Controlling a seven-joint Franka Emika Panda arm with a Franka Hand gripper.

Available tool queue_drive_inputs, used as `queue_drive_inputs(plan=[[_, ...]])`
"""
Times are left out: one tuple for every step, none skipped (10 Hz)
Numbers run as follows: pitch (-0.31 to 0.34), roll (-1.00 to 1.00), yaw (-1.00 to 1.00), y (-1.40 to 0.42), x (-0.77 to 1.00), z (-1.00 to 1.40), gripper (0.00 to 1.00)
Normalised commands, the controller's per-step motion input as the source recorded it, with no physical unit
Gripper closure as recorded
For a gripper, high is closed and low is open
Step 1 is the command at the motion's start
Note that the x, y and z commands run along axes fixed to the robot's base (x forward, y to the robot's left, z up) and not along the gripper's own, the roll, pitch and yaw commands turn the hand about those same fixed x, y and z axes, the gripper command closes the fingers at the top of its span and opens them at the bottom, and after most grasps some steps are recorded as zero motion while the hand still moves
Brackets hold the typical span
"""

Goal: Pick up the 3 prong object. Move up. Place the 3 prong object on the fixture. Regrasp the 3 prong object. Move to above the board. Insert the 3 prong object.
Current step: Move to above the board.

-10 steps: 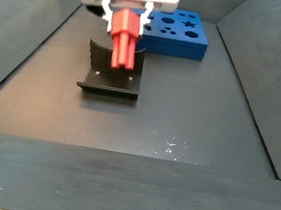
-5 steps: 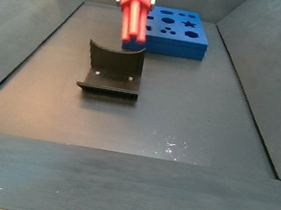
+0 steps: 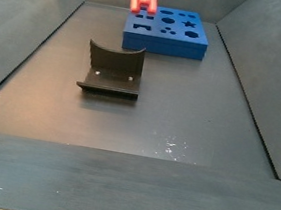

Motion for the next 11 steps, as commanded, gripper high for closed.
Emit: queue_drive_inputs(plan=[[-0.012,-0.05,0.01,-0.05,-0.13,1.0,1.0],[-0.009,-0.05,0.0,-0.04,-0.13,1.0,1.0],[-0.002,-0.05,-0.01,-0.04,-0.12,1.0,1.0],[0.009,-0.05,-0.01,-0.04,-0.12,1.0,1.0],[0.027,-0.05,-0.02,-0.04,-0.11,1.0,1.0],[0.036,-0.05,-0.02,-0.03,-0.11,1.0,1.0],[0.054,-0.05,-0.01,-0.02,-0.08,0.83,1.0],[0.065,-0.05,0.0,-0.02,-0.07,0.71,1.0],[0.084,-0.05,0.01,-0.02,-0.03,0.49,1.0],[0.106,-0.06,0.02,-0.02,-0.02,0.32,1.0],[-0.039,-1.0,-0.06,-1.0,-0.27,-0.04,1.0]])
